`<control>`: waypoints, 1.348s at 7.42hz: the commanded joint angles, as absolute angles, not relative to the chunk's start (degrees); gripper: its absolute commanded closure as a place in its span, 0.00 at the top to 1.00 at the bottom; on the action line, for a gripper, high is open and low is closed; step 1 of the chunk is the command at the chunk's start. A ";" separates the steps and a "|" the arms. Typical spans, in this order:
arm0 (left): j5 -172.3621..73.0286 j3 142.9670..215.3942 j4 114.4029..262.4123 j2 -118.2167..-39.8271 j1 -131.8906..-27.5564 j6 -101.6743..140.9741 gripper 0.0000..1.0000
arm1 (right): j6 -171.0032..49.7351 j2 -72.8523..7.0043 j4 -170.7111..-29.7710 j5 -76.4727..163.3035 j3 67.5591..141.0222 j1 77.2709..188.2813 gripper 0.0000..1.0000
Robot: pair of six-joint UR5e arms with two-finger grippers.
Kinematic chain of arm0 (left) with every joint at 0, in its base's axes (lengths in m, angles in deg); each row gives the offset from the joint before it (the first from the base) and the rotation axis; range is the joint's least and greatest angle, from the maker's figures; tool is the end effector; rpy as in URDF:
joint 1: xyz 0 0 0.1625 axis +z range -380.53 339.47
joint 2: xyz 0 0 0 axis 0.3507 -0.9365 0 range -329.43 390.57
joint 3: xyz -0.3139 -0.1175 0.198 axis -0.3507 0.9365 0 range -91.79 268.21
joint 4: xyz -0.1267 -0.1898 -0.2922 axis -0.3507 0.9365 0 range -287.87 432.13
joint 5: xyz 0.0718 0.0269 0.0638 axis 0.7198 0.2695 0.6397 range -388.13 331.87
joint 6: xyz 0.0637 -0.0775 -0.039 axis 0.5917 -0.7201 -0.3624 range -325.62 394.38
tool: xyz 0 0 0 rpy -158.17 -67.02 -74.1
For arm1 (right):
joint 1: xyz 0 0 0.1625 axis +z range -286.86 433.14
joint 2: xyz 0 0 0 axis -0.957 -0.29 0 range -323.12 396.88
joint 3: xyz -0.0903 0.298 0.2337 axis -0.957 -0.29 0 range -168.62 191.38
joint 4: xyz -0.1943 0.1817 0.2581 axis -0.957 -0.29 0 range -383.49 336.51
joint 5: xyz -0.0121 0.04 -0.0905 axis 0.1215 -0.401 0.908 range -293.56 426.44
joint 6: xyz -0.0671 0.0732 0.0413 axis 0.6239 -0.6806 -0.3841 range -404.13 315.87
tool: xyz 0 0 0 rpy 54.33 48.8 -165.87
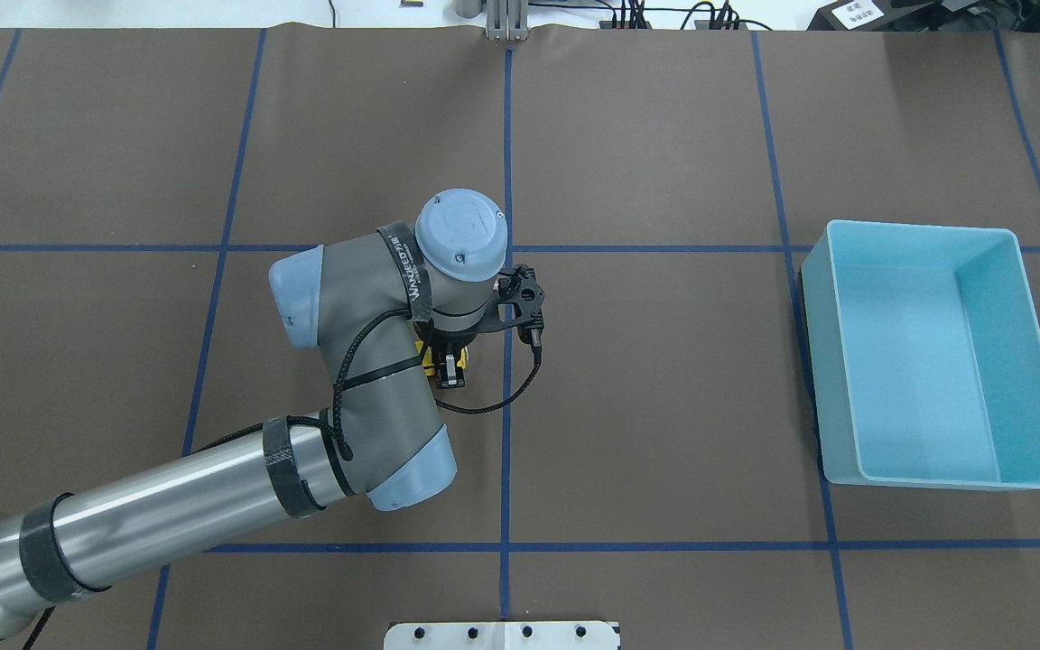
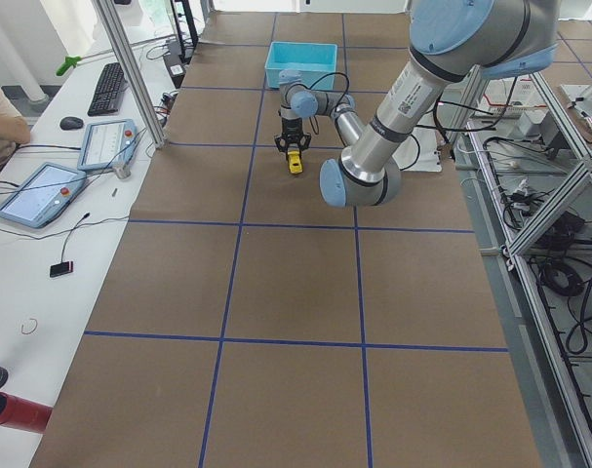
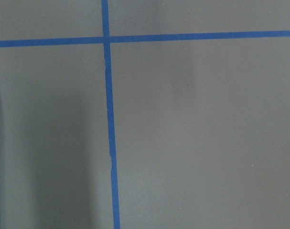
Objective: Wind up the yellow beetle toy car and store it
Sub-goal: 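Press the held car down and drag it toward the robot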
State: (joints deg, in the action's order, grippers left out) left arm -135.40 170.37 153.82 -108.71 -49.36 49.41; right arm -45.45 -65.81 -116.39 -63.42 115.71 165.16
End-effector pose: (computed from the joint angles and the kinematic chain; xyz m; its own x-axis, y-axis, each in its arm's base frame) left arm 0.5592 -0.4234 0.2190 0.1173 0.9882 -0.0984 -0.7910 0.1529 0.5924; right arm 0.0769 -0.3555 0.6172 0.7656 0.0641 0.6401 -0.0529 0.9979 -0.0367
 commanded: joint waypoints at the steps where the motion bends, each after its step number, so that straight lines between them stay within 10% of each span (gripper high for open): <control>1: -135.45 176.16 153.51 -106.81 -51.36 49.41 0.00 | -45.45 -65.77 -116.39 -63.38 115.71 165.17 1.00; 7: -135.36 198.74 155.26 -87.34 -53.84 57.05 0.00 | -45.45 -65.77 -116.39 -63.38 115.80 165.17 1.00; 10: -137.45 199.13 169.49 -77.37 -53.75 57.06 0.00 | -45.45 -65.77 -116.39 -63.46 115.71 165.17 1.00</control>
State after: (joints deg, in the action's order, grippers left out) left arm -135.88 199.07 164.92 -80.77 -53.77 56.97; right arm -45.45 -65.77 -116.40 -63.39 115.78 165.17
